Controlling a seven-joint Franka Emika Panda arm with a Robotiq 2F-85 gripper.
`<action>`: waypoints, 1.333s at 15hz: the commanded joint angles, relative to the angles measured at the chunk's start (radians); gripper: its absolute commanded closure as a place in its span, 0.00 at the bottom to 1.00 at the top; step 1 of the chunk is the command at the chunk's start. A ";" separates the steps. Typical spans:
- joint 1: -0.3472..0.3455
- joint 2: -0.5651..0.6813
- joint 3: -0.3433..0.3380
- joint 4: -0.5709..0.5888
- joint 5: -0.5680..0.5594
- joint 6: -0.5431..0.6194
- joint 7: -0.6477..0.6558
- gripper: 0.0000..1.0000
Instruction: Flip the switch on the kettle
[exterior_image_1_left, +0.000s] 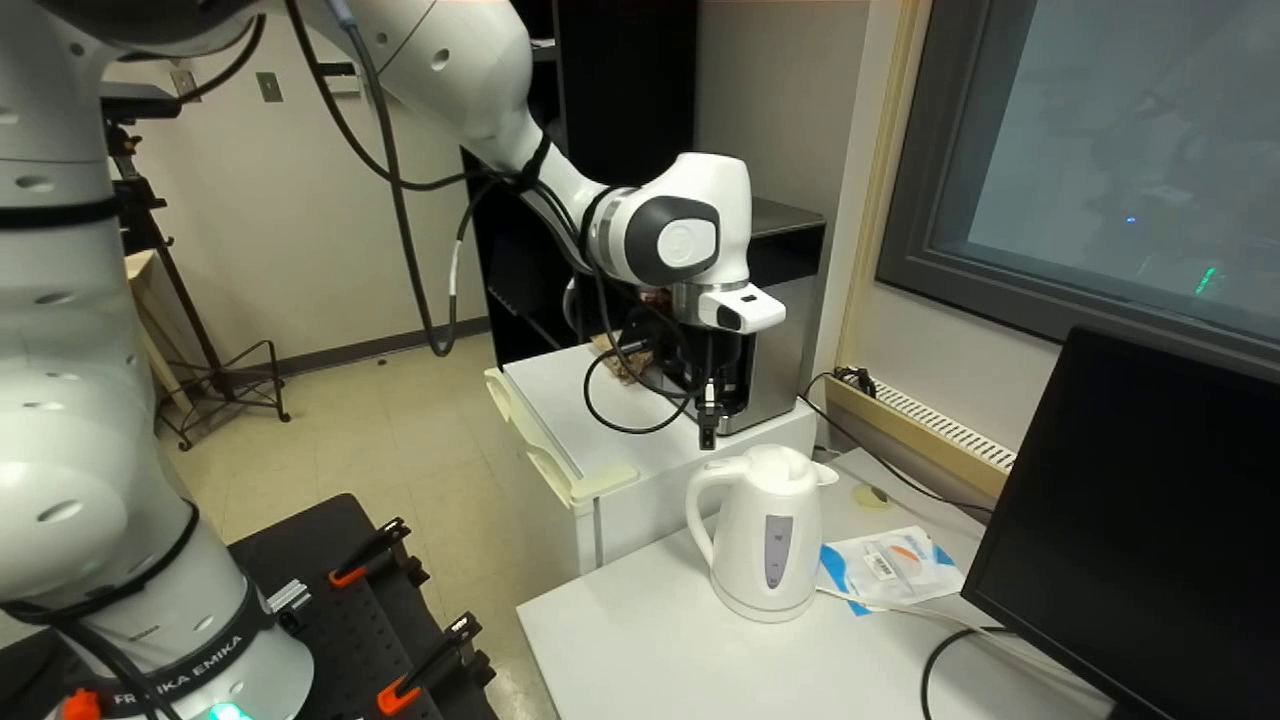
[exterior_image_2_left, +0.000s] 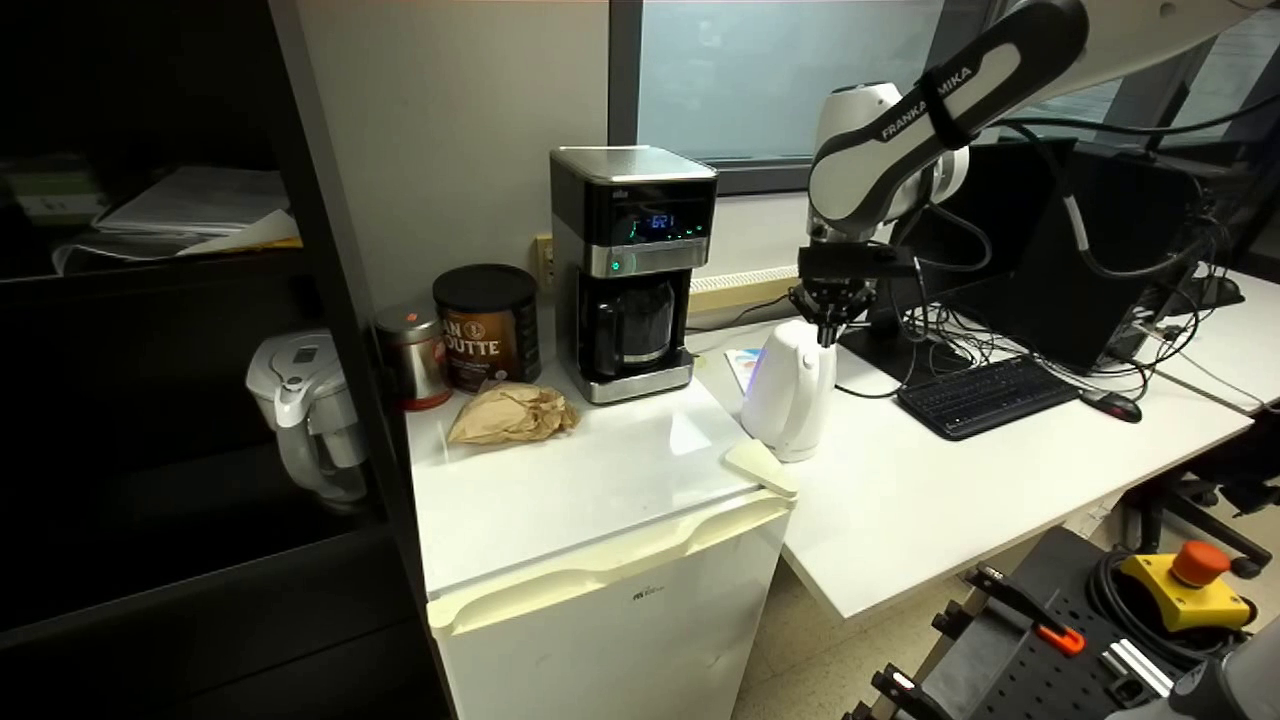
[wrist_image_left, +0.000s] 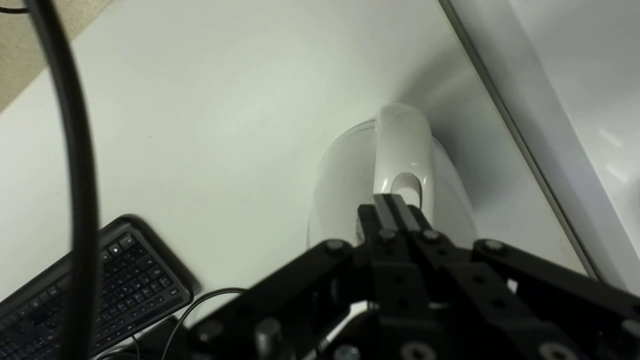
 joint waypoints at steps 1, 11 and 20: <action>0.032 0.052 -0.024 0.048 -0.018 0.022 0.035 0.99; 0.063 0.103 -0.042 0.074 -0.013 0.033 0.046 0.99; 0.067 0.116 -0.048 0.070 -0.005 0.036 0.043 0.99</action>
